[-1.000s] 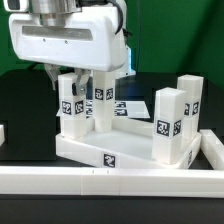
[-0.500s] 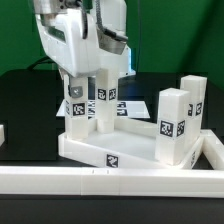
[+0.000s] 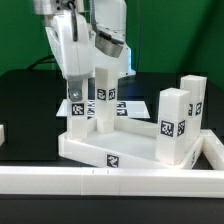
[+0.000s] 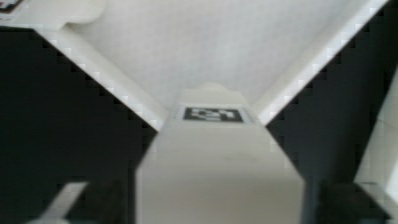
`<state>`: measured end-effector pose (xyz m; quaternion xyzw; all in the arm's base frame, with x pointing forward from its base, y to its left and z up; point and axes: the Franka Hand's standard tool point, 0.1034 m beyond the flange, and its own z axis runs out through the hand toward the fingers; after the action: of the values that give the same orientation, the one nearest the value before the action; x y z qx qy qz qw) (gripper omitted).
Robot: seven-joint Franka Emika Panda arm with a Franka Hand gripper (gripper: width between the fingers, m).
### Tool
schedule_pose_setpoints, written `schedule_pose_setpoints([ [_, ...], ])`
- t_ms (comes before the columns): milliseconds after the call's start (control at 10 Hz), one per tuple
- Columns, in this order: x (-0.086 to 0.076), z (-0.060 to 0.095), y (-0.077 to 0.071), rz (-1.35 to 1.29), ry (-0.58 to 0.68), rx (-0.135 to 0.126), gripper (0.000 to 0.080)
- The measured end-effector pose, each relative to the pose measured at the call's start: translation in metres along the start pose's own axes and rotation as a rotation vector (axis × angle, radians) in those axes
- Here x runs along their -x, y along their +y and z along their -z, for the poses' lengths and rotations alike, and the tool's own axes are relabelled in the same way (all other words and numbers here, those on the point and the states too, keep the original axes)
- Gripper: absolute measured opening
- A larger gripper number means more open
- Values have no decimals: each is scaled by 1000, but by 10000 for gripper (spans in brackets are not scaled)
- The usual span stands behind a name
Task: Assemble desk
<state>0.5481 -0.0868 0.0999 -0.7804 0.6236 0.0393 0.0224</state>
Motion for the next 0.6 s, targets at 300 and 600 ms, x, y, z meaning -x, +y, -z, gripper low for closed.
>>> schedule_pose_setpoints([
  [300,2,-1,-1,192,7,9,647],
  [600,1,-1,-1,394,8,9,648],
])
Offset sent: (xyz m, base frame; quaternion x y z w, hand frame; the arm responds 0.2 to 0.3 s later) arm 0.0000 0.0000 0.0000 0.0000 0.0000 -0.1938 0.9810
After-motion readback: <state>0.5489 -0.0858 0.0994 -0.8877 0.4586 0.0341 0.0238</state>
